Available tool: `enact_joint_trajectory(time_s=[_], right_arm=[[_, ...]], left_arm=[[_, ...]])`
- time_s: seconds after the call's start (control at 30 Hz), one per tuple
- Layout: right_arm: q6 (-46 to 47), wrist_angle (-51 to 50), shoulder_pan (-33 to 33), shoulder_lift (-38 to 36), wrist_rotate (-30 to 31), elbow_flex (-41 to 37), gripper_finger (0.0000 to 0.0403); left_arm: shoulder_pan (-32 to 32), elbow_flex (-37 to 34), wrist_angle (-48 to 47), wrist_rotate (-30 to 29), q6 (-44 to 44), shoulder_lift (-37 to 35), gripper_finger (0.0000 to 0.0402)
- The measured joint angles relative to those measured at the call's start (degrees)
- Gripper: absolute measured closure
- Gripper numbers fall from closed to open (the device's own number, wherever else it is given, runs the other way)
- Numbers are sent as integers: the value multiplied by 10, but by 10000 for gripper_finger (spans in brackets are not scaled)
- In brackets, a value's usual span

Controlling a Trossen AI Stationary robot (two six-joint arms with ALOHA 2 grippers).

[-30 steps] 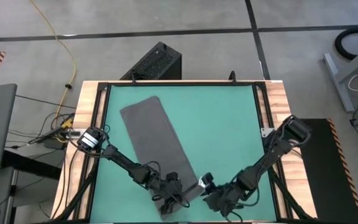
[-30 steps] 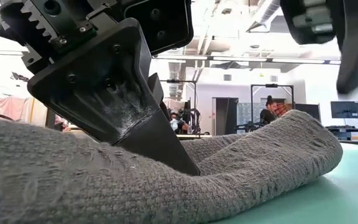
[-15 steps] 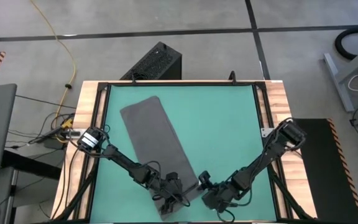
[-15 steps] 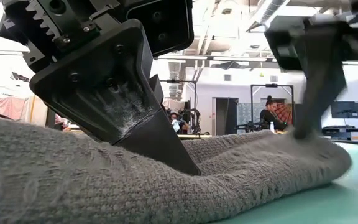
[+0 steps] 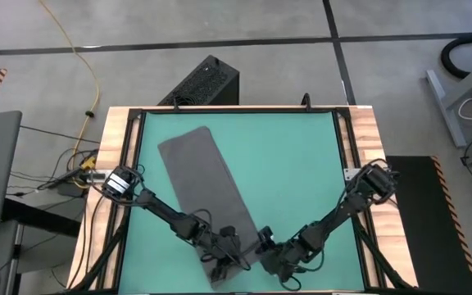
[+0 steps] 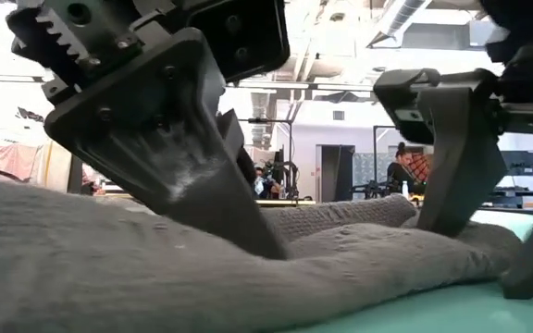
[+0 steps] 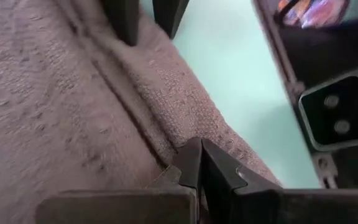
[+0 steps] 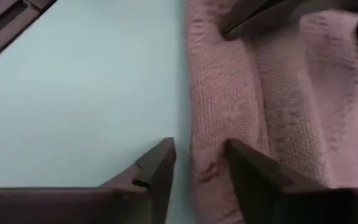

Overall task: Roll towel into tight, uniform cylinder
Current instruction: Roll the gray towel

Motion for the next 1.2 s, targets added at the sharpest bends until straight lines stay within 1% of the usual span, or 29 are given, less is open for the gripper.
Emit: enact_joint_trajectory(time_s=[0.07,0.2,0.23,0.3,0.37,0.5,0.57,0.63,0.7,0.77,0.9,1.0,1.1,1.2], right_arm=[[10,0,-5,0,-5,0,271],[41,-8,-14,-1,-16,0,372],[51,-9,-15,-2,-24,0,382],[85,-12,-19,-8,-46,-1,381],[130,-17,-26,-22,-93,-1,375],[228,-39,-51,-65,-246,-4,380],[258,-58,-62,-84,-317,-6,382],[274,-64,-73,-98,-367,-7,382],[283,-69,-84,-105,-386,-5,378],[289,-72,-97,-104,-387,-5,378],[302,-76,-126,-83,-390,-5,382],[310,-72,-143,-67,-415,-3,382],[310,-73,-152,-59,-444,-3,380],[310,-78,-154,-59,-443,-3,380]], left_arm=[[0,0,-4,0,15,-16,401],[2,0,-6,4,37,-40,401],[2,0,-1,3,43,-46,401],[2,1,6,-5,52,-53,402],[2,1,17,-7,54,-53,401],[2,2,40,-8,68,-52,401],[2,2,44,-8,69,-52,401],[2,2,57,-8,69,-51,401],[-1,2,72,-9,69,-51,401],[-7,2,78,-23,70,-51,401],[-17,2,90,-45,74,-51,401],[-18,2,100,-59,77,-51,401],[-16,4,109,-70,70,-34,401],[-12,4,122,-64,56,0,401]])
